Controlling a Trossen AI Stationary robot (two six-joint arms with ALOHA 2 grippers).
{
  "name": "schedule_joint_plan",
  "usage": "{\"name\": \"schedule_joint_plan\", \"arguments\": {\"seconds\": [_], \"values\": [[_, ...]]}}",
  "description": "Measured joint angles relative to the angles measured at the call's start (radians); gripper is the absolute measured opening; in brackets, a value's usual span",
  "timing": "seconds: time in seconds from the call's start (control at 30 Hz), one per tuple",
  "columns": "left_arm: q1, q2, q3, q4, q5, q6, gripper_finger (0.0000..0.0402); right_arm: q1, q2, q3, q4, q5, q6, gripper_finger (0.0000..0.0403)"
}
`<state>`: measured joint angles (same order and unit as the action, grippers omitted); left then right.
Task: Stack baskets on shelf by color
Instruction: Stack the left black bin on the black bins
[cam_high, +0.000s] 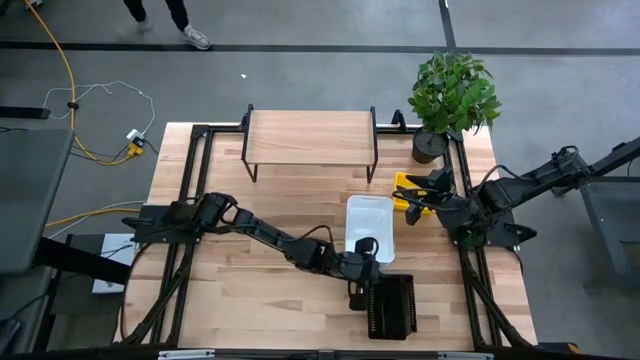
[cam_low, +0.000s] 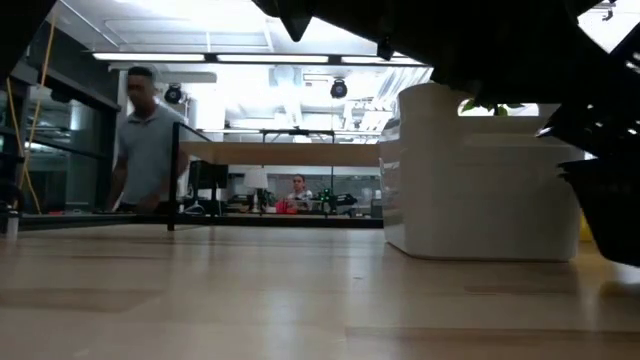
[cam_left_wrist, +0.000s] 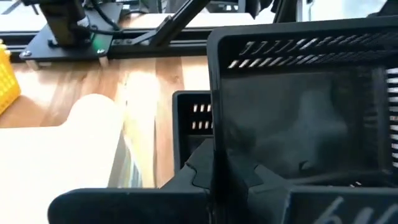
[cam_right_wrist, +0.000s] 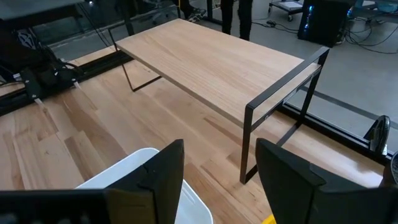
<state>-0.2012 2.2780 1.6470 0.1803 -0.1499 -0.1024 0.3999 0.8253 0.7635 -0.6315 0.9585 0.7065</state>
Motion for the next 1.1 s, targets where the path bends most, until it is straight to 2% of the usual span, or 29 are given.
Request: {"name": "schedule_joint_plan", "arguments": {"seconds": [0.4,0.7,0.97,1.1], "values": [[-0.001,-0.009,0.0,0.002,-0.071,0.033,0.0001,0.0,0.0,0.0,0.0,-0.005,0.0,0.0186],[-0.001,-0.009,0.0,0.002,-0.104,0.059,0.0025,0.0,0.0,0.0,0.0,-0.005,0.0,0.0186],[0.0,-0.009,0.0,-0.008,-0.063,0.062,0.0067,0.0,0.0,0.0,0.0,-0.007,0.0,0.0186],[-0.001,-0.019,0.039,-0.091,-0.048,0.065,0.0104,0.0,0.0,0.0,0.0,-0.007,0.0,0.0186]]}}
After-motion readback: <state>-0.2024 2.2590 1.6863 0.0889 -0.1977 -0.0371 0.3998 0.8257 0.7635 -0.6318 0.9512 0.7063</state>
